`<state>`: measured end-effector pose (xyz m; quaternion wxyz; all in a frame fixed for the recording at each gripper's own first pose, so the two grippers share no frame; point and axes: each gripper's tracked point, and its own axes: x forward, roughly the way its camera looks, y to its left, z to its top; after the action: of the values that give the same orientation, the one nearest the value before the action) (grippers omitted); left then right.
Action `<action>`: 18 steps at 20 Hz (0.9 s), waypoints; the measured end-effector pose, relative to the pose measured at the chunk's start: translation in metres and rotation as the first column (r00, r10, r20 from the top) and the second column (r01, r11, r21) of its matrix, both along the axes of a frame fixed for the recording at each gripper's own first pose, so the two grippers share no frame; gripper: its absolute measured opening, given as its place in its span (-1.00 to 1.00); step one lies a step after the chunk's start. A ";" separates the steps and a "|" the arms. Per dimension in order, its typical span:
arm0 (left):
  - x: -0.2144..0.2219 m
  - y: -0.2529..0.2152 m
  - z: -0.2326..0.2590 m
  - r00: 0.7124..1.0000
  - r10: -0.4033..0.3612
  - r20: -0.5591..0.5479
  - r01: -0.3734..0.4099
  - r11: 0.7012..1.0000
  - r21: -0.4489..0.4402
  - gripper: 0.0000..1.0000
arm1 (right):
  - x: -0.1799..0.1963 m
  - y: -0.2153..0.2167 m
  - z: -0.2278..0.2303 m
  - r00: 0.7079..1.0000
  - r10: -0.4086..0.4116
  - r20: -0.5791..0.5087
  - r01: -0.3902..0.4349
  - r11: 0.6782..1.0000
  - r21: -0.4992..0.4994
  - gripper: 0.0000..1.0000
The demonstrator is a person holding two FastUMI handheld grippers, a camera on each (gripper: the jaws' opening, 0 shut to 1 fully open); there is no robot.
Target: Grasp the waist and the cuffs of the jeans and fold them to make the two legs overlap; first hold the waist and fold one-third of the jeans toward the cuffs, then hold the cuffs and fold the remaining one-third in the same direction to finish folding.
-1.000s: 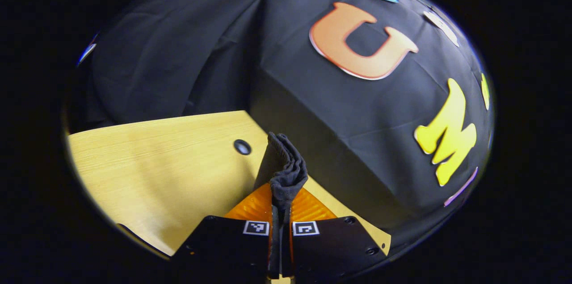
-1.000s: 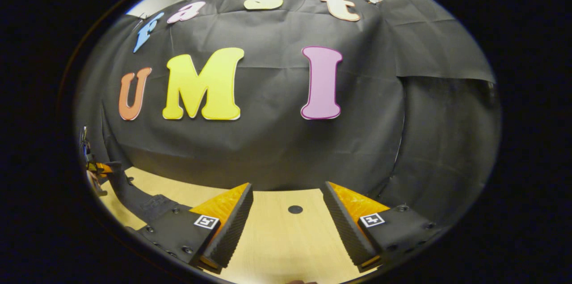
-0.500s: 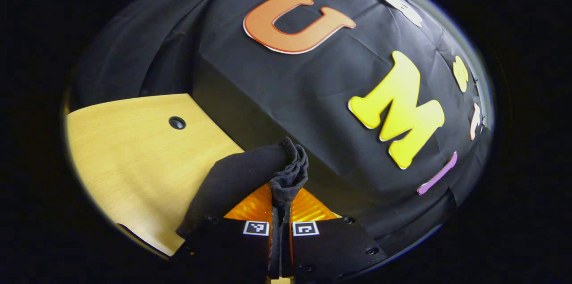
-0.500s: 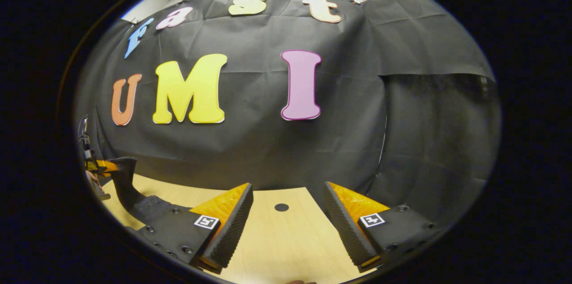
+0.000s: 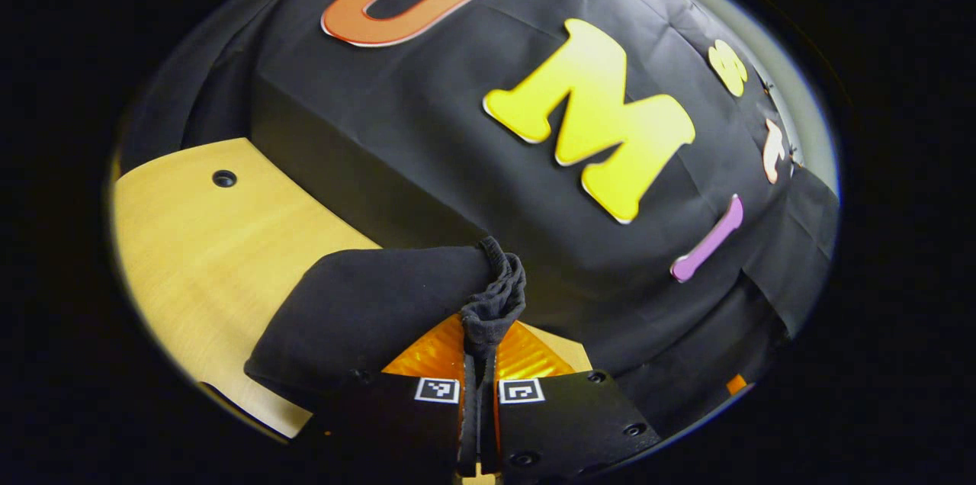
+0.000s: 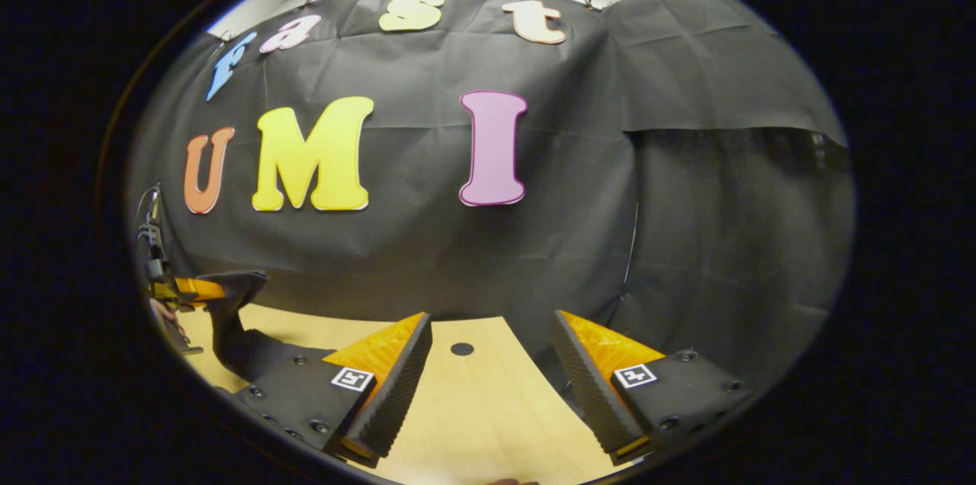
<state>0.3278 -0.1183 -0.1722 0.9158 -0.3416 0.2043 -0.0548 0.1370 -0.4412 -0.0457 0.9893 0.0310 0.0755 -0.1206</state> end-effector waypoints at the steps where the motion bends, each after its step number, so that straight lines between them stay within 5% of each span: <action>1: -0.006 -0.010 -0.005 1.000 -0.019 -0.013 0.019 1.000 0.016 -0.89 | -0.003 -0.004 0.001 1.000 -0.011 0.004 0.011 1.000 -0.002 0.86; 13: -0.032 -0.070 -0.098 0.972 -0.128 -0.195 0.181 0.943 0.280 -0.90 | -0.029 -0.030 -0.008 0.997 -0.076 -0.021 0.076 0.997 0.016 0.86; 18: -0.047 -0.077 -0.139 0.951 -0.168 -0.260 0.258 0.892 0.370 -0.89 | -0.030 -0.036 -0.009 0.996 -0.081 -0.025 0.081 0.996 0.037 0.86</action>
<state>0.2805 -0.1956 -0.3117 0.9259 -0.1269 0.3479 -0.0743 0.1069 -0.4774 -0.0547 0.9819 0.0515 0.0881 -0.1595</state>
